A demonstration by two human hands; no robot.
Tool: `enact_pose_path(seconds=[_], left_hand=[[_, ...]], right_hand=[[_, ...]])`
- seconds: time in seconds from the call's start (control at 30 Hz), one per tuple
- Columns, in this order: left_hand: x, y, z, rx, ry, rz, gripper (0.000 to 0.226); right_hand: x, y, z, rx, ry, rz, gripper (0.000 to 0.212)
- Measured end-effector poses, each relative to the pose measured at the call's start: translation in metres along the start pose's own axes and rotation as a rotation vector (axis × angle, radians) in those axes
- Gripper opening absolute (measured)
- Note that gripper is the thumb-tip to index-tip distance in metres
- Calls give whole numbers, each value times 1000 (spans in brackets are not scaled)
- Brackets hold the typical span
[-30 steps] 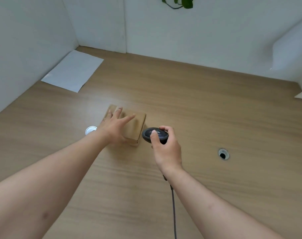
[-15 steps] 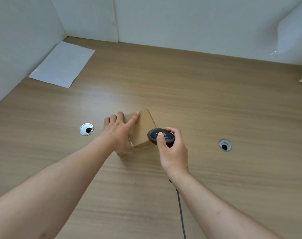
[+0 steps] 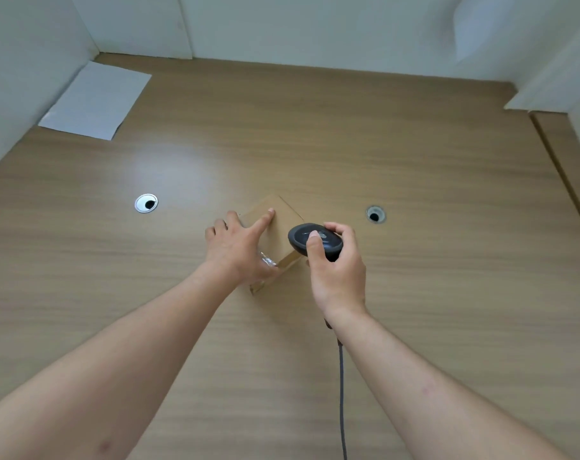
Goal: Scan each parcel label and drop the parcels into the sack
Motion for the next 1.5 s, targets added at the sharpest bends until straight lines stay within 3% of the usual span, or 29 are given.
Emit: enact_pose_path(seconds=[0.47,0.7,0.97,1.17,1.37,1.5], left_hand=[[187,176,-62,21,-33,166,117],[238,241,-96,20,-82,219,116],[251,277,-121,60,-41,248,120],[248,272,-124,87,-84,144,127],[247,237,-117,322,-83,66,106],[258,209,-104,455,-2,49,74]], right_hand=[[112,89,232,-68,26,-54,20],[132,119,305,-16,-14,-55,23],[140,151,334,-32,-7,-98,29],[145,160,324,-19,-7,-103,27],[147,142,304,-28,-28,-47,25],[150,134,291,-47,-35,-28,30]])
Point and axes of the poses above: each hand's wrist, its own x-axis away from the middle knuckle, its own z-axis out of the back of the hand, y = z × x, the point moved 8 cm from there along -x, towards the middle knuckle, and after that the axes turned 11 degrees about -x, right-handed, at the moved point
